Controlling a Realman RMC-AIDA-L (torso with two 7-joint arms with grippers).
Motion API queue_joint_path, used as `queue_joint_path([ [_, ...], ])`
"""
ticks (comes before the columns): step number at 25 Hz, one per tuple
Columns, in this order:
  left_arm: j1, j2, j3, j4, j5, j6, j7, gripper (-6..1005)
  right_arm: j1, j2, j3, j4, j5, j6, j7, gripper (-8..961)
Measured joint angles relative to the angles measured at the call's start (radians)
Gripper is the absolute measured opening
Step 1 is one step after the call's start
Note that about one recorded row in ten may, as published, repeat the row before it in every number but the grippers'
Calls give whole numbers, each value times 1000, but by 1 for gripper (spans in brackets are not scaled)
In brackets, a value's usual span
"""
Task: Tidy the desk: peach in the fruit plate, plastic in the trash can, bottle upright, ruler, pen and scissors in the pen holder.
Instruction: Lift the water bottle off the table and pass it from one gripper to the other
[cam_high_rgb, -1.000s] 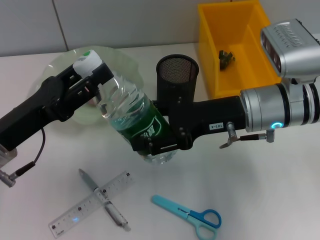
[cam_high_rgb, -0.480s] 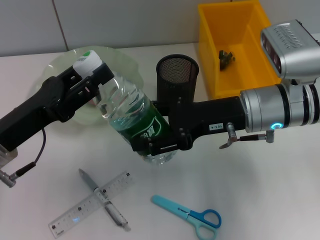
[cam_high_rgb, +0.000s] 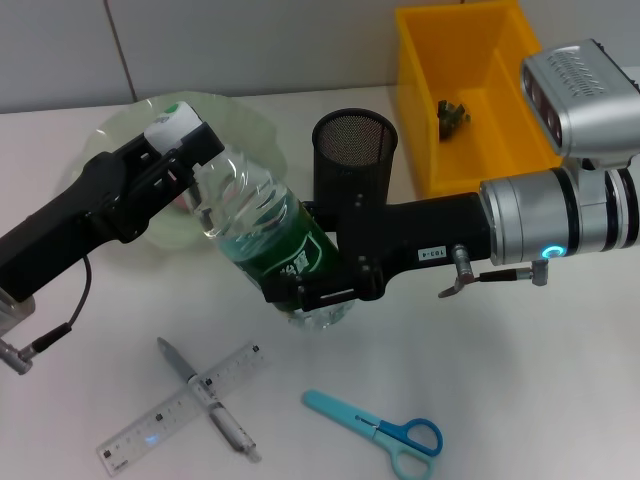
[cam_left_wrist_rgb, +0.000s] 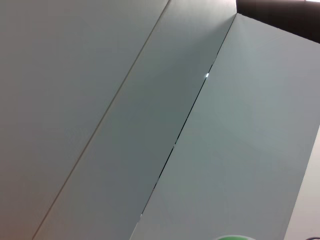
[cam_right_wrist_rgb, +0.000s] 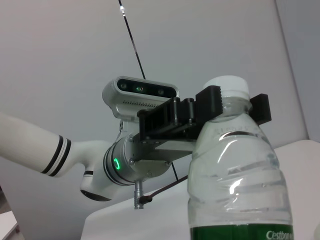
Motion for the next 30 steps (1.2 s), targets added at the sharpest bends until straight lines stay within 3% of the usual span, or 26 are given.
queue_joint_path([
  [30,-8,1,-3,-9,-2,4,-1,443,13,-2,-7,-17,2,-1,62,768],
])
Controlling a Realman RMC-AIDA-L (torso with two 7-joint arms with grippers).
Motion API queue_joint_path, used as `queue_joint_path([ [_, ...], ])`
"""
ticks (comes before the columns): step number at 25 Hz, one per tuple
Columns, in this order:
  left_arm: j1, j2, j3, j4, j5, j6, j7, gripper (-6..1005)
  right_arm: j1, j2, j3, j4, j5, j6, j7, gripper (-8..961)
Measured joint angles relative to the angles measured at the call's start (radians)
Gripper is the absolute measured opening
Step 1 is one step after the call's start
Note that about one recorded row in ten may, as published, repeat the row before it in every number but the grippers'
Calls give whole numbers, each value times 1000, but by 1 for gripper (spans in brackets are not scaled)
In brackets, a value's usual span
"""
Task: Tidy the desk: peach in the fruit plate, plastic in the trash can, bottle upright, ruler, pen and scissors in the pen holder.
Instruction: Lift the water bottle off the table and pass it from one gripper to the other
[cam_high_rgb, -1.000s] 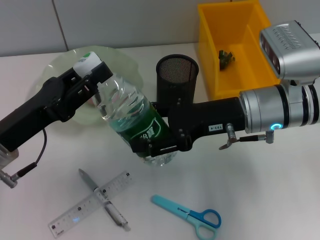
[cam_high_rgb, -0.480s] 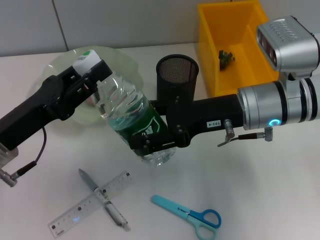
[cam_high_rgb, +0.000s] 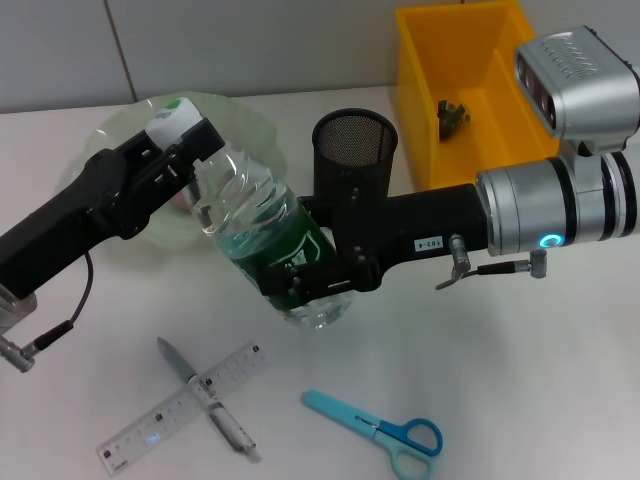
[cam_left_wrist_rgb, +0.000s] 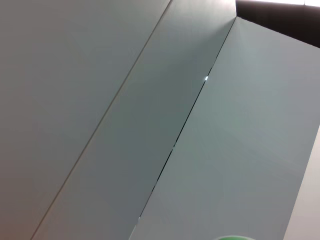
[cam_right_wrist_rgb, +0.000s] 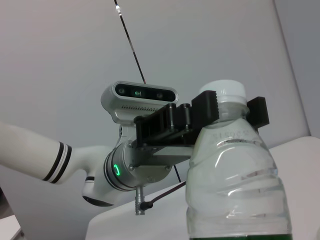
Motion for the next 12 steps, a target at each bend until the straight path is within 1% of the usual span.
queue_joint_path([
  [12,1,0,-4,0,3,1,-1,443,-1,-1,-11,-14,-4,0,5,768],
])
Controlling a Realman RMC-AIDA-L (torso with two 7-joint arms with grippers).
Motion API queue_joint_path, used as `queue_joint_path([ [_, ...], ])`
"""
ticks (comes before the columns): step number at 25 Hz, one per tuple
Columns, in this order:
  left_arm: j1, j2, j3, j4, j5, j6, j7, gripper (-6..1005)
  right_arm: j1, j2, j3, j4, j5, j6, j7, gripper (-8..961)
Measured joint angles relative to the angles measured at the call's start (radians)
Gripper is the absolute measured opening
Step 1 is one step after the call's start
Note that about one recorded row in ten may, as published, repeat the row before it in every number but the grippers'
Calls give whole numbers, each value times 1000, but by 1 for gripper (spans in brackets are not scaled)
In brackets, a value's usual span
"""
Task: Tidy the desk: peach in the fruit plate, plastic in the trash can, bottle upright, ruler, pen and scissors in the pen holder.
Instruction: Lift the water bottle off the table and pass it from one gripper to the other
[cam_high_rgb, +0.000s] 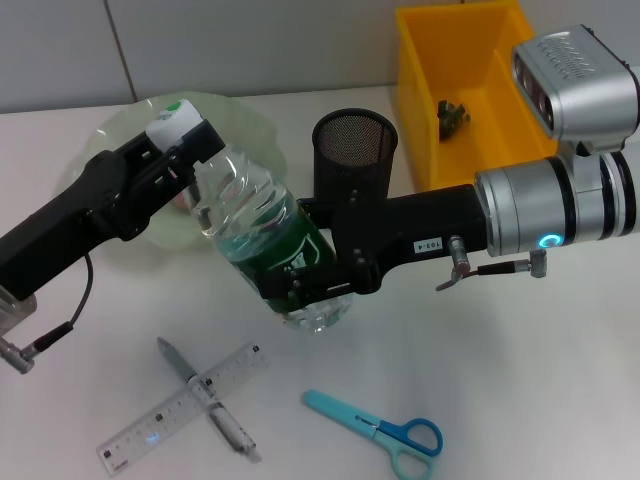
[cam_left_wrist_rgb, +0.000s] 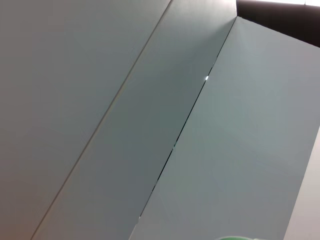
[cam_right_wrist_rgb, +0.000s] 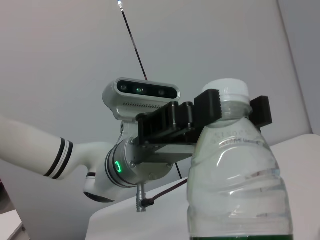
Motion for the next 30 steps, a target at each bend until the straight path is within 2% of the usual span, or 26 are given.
queue_joint_path([
  [30,1,2,-6,0,-5,6,-12,445,-17,-2,-2,-13,-53,11,7,765],
])
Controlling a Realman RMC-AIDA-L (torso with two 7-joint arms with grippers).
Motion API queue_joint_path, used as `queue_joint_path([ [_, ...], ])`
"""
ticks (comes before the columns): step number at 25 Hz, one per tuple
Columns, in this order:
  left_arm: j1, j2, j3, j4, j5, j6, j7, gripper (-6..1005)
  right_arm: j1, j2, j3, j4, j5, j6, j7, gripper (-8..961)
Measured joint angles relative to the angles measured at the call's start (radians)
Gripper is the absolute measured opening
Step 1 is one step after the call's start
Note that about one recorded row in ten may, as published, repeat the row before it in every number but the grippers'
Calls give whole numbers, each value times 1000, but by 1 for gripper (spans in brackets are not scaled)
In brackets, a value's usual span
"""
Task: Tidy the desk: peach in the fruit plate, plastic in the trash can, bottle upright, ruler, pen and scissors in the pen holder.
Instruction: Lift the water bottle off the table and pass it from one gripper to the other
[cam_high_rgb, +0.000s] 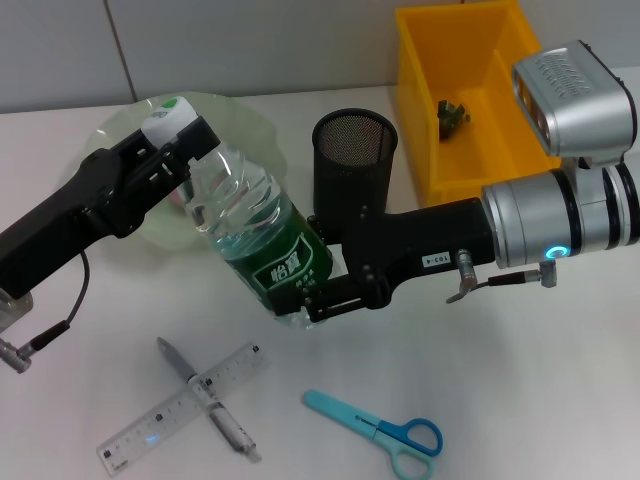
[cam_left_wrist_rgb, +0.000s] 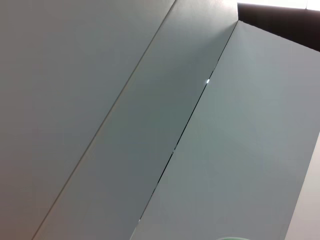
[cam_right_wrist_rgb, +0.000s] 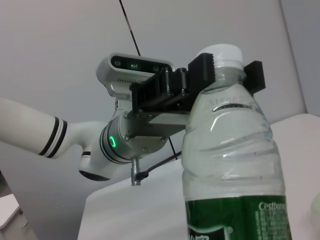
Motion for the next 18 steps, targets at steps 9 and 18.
queue_joint_path([
  [9,0,1,0,6,-4,4,-12,445,-12,-1,0,-17,-22,15,1,764],
  [18,5,3,0,2,-25,6,-13,445,-19,-1,0,-17,-44,8,2,762],
])
